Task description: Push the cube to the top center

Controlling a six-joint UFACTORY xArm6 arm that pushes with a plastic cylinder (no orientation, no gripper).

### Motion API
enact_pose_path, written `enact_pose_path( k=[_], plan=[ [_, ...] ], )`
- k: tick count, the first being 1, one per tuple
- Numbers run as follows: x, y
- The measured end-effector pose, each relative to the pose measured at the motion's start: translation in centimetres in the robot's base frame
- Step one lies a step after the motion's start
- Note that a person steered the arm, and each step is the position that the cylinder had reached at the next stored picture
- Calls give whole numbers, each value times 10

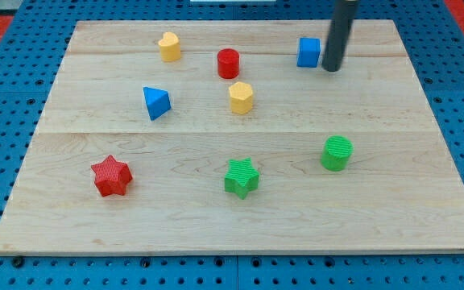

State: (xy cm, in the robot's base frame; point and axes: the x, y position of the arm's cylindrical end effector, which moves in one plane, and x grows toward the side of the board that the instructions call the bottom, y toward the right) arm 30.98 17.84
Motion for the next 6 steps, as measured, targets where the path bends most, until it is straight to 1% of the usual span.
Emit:
enact_pose_path(
  k=[1,2,3,4,5,6],
  plan=[
    [-19,35],
    [-52,27],
    [-58,11],
    [-23,62],
    [11,47],
    [-9,-16]
  ],
)
